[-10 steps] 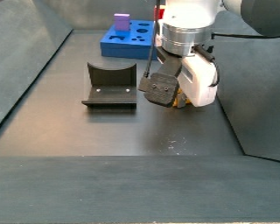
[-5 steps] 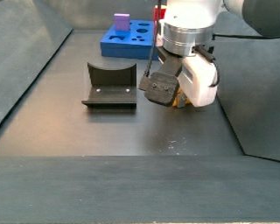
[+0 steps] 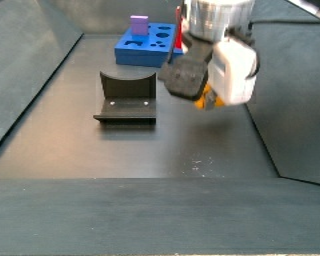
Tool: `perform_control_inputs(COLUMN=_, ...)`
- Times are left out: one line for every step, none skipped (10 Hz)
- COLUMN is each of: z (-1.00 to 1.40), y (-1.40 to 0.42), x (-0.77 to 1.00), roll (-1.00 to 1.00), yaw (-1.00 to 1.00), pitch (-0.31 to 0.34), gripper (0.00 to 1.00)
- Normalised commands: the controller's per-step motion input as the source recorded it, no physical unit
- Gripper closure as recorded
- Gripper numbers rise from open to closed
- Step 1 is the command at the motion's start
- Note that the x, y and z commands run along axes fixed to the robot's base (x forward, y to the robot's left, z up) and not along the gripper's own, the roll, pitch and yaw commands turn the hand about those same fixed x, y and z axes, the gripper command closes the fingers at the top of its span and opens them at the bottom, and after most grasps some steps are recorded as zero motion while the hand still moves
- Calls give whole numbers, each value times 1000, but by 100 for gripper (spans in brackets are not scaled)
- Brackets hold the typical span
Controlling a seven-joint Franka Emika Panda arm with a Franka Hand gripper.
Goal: Pick up the arch object. Move up. Place the arch object on the fixture. Regrasp the arch object. Rotate the arch object. Move to above the board. Insert the arch object.
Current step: Move up, then place the arch object on the fixture.
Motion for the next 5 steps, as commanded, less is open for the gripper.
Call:
perform_control_inputs(z=231, y=0, x=-16, roll=-42, yaw=31, pitch=67, gripper=100)
perform_control_inputs(z=1000, y=0, x=0, roll=0, yaw=0, pitch=0, gripper=100)
perform_control_inputs(z=1000, y=0, x=-2, roll=-3, yaw=-6, pitch=-1, gripper=100)
perform_control_inputs(z=1000, y=-4, x=-9, roll=-10, yaw=-5, pitch=10, gripper=100)
perform_control_inputs(z=1000, y=-5, x=-15, roll=-18, yaw=-1, pitch=14, gripper=100)
